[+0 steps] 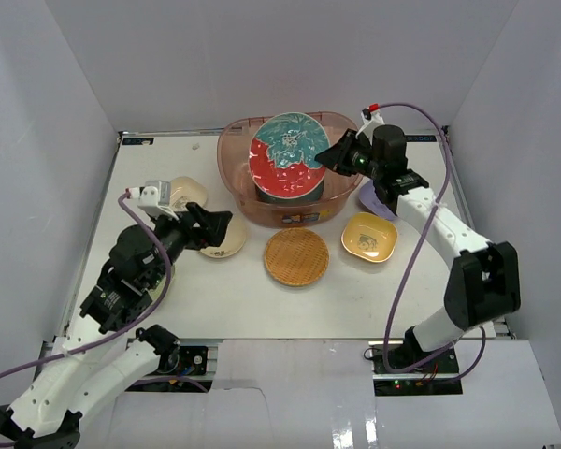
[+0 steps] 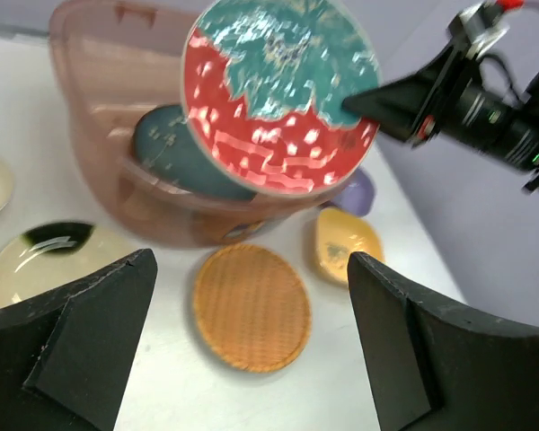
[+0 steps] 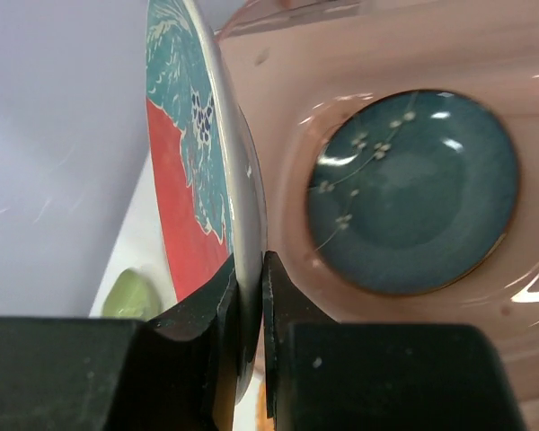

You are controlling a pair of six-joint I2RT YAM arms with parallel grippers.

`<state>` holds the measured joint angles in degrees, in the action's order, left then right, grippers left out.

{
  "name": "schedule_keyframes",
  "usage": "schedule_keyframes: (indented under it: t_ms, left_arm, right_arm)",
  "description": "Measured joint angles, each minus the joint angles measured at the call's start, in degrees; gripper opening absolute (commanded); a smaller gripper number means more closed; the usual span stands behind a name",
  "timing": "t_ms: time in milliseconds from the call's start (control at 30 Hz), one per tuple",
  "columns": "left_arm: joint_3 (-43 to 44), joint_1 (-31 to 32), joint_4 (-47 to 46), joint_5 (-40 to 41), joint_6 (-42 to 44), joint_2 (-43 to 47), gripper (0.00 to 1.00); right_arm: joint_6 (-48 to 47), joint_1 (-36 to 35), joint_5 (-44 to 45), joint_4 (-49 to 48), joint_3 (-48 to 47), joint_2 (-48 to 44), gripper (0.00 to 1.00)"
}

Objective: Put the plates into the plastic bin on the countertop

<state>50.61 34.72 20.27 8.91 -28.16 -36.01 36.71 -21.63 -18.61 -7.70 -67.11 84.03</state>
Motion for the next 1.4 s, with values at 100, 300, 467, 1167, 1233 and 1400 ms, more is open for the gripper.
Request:
schedule_keyframes:
  t_ms: [100, 300, 467, 1167, 1233, 1400]
  left_arm:
    - [-4.35, 0.0, 2.64, 2.03, 0.26, 1.53, 0.98]
    - [-10.4, 0.0, 7.48, 3.39, -0.35, 1.22, 0.98]
    - [-10.49, 0.0, 7.72, 4.24, -0.39, 0.96, 0.98]
    - [-9.55, 0.0, 7.43, 7.87, -3.45, -6.45, 0.98]
    - [-8.66, 0.0, 6.67, 9.14, -3.82, -7.65, 0.98]
    - [-5.99, 0.0, 3.15, 13.94, -4.46, -11.19, 0.96]
  right_arm:
    - [-2.01, 0.94, 2.36, 1.73, -5.81, 7.65, 0.08]
    - [-6.05, 1.14, 4.09, 7.06, -16.81, 20.9, 0.08]
    - [-7.72, 0.98, 4.35, 9.81, -21.38, 27.89, 0.08]
    - [-14.1, 1.16, 7.26, 18.82, -30.86, 36.59, 0.72]
    - [-15.28, 1.16, 7.32, 20.17, -32.68, 37.62, 0.77]
    - [-18.32, 0.98, 8.0, 24.98, -34.4, 38.82, 0.97]
